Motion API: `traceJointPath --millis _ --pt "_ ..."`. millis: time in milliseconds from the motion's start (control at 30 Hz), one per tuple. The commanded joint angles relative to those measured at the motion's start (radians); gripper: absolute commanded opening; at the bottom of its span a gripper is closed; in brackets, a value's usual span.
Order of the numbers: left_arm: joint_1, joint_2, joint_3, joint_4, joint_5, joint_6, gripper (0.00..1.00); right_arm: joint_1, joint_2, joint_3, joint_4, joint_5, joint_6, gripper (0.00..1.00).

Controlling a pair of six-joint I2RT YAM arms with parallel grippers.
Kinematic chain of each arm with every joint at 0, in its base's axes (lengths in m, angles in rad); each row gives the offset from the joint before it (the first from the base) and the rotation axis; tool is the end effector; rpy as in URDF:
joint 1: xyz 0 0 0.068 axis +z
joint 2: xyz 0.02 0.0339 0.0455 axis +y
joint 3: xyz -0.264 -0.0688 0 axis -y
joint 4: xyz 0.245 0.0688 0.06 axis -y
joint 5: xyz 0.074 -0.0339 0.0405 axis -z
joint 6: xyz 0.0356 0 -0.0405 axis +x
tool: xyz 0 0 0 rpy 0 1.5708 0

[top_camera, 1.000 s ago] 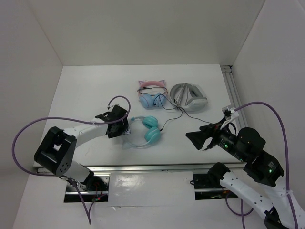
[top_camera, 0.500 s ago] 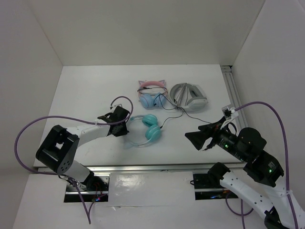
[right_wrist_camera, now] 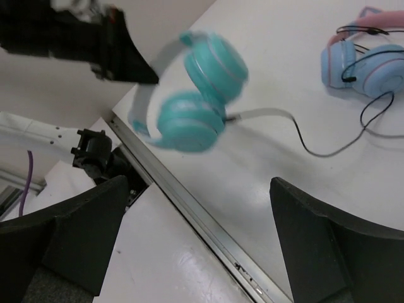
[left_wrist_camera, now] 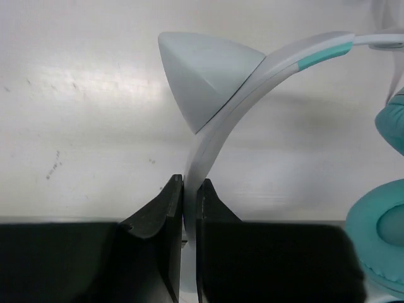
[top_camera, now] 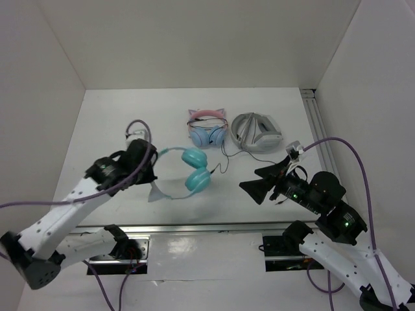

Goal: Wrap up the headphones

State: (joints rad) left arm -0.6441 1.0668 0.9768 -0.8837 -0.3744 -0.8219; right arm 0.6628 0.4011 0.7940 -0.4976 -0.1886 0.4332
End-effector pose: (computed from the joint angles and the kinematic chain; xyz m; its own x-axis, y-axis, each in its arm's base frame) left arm 0.1695 -0.1110 0.2938 -0.7391 -0.2975 -0.6043 -0.2158 0.9545 -0.2059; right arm 0.0658 0.0598 0.3544 -0.3902 0.2185 -0.8944 -0.6474 0.6256 0.4353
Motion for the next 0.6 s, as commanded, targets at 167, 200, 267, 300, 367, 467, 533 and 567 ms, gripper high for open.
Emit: traceJointPath --millis 167,200,267,300,367,467,533,567 --pt "-0.002 -0.177 0.69 -0.46 -0.164 0.139 0.0 -0.005 -0.017 -0.052 0.458 -0.118 -0.074 1.0" --pt "-0.002 -0.177 0.751 -0.481 -0.164 0.168 0.0 -0.005 -0.018 -0.068 0.5 -0.139 -0.074 1.0" --pt "0.008 -0.154 0.889 -0.482 -0.1 0.249 0.0 -0.005 0.007 -0.068 0.582 -0.198 -0.102 1.0" --pt "0.021 -0.145 0.927 -0.482 -0.08 0.266 0.0 -0.005 0.022 -0.056 0.602 -0.221 -0.111 1.0" --pt "0.032 -0.127 0.994 -0.482 -0.032 0.303 0.0 -0.005 0.051 -0.043 0.629 -0.274 -0.129 1.0" --pt "0.041 -0.091 1.019 -0.482 0.005 0.316 0.0 -0.005 0.087 -0.042 0.698 -0.31 -0.139 0.99" --pt "0.041 -0.081 1.019 -0.482 0.005 0.316 0.0 -0.005 0.116 -0.052 0.752 -0.359 -0.125 0.97" --pt "0.041 -0.08 1.019 -0.482 0.005 0.316 0.0 -0.005 0.128 -0.052 0.767 -0.376 -0.111 0.96"
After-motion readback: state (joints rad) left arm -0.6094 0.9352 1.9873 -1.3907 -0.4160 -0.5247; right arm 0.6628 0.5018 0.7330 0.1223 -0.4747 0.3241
